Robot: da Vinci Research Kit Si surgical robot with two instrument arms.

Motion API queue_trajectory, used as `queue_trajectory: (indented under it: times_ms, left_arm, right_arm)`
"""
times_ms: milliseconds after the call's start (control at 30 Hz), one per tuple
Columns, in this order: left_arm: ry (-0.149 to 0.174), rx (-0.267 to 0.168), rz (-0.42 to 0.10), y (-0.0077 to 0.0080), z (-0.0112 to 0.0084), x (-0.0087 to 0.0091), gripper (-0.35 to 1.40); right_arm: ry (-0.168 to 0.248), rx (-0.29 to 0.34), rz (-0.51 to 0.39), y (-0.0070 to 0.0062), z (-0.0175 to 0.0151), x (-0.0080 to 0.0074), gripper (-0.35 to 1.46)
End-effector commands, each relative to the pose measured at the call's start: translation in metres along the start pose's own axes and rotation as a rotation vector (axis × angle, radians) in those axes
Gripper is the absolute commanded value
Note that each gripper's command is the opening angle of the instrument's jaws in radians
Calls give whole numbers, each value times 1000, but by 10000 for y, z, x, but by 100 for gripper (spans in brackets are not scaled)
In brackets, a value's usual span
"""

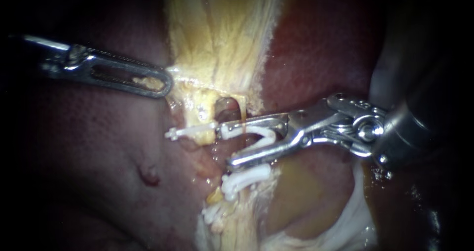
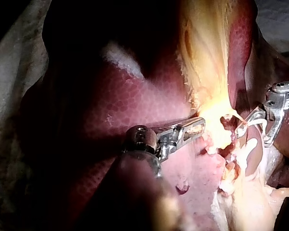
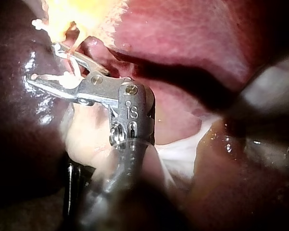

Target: Clipping third clip right tube

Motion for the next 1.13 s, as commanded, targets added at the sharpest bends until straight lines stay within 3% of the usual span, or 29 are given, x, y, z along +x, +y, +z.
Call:
queue_trajectory:
  times_ms: [33,133,400,600,733,1133]
  left_arm:
    - [0,0,0,0,0,0,-35]
    - [0,0,0,1,0,0,-35]
    - [0,-1,0,1,2,0,-35]
    - [-1,-1,0,1,2,0,-35]
    - [0,-1,0,1,2,1,-35]
    - [0,0,0,3,2,0,-35]
  right_arm:
    - [0,1,9,1,1,0,41]
    - [1,1,27,4,-3,-1,28]
    - [5,2,91,9,-14,-3,-35]
    - [8,4,150,10,-18,-5,-35]
    - [-26,-15,152,10,-17,-9,-35]
    - [-30,-16,151,15,-20,-11,-35]
